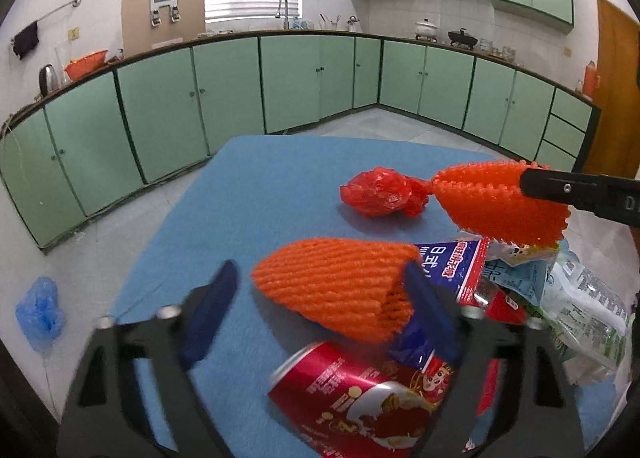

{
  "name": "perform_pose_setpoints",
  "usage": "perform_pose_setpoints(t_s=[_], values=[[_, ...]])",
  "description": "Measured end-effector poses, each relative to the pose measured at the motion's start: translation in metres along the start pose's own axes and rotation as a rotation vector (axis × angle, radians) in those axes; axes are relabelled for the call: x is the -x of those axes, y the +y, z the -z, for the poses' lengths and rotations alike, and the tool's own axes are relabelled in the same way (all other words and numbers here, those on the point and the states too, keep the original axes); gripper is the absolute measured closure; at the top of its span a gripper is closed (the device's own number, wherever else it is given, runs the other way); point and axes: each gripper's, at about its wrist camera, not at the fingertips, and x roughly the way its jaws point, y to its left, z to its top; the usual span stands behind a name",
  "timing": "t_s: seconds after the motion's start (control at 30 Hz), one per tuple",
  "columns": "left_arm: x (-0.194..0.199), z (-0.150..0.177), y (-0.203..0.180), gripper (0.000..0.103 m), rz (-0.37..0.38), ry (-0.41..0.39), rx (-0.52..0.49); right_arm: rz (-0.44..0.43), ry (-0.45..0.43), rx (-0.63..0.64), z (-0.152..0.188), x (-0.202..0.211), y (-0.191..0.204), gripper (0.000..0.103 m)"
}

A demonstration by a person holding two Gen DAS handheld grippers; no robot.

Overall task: Collect trash
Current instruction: 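Grasp an orange foam net with the left tool while the right tool grasps another, then carry both orange foam nets over the black bin and open both tools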

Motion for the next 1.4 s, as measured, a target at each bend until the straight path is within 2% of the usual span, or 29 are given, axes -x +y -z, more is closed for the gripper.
perform_pose_setpoints(t_s=[0.03, 0.07, 0.1, 0.13, 0.2, 0.3, 0.63, 0.77, 0.87, 1.13, 1.27, 1.4], values=[[-0.003, 0.001, 0.001, 0.032, 0.017, 0.006, 0.01, -0.001, -0.001, 0.002, 0.0, 0.001, 0.002, 0.079], [-0.004, 0.002, 0.003, 0.038, 0.026, 0.011, 0.018, -0.003, -0.004, 0.004, 0.0, 0.002, 0.003, 0.079], [-0.008, 0.003, 0.004, 0.048, 0.044, 0.018, 0.029, -0.005, -0.008, 0.009, 0.0, 0.005, 0.004, 0.079], [-0.008, 0.005, 0.005, 0.054, 0.056, 0.021, 0.035, -0.004, -0.01, 0.012, 0.0, 0.006, 0.005, 0.079], [-0.009, 0.006, 0.008, 0.079, 0.08, 0.019, 0.047, -0.004, -0.016, 0.018, 0.002, 0.009, 0.007, 0.079], [-0.005, 0.005, 0.009, 0.097, 0.08, -0.011, 0.045, -0.011, -0.04, 0.021, 0.003, 0.019, 0.009, 0.079], [0.045, -0.022, -0.008, 0.098, 0.109, -0.192, 0.028, -0.004, -0.19, 0.018, -0.002, 0.078, -0.003, 0.08], [0.066, -0.035, -0.032, 0.098, 0.171, -0.248, 0.001, 0.035, -0.242, 0.001, 0.0, 0.109, -0.017, 0.08], [0.077, -0.043, -0.066, 0.098, 0.249, -0.277, -0.037, 0.092, -0.265, -0.027, 0.008, 0.131, -0.036, 0.08], [0.084, -0.036, -0.17, 0.098, 0.46, -0.266, -0.138, 0.289, -0.28, -0.151, 0.056, 0.194, -0.103, 0.08], [0.081, -0.026, -0.224, 0.098, 0.565, -0.233, -0.174, 0.376, -0.267, -0.229, 0.084, 0.216, -0.139, 0.08], [0.069, -0.01, -0.266, 0.098, 0.639, -0.179, -0.214, 0.445, -0.253, -0.303, 0.115, 0.229, -0.172, 0.08]])
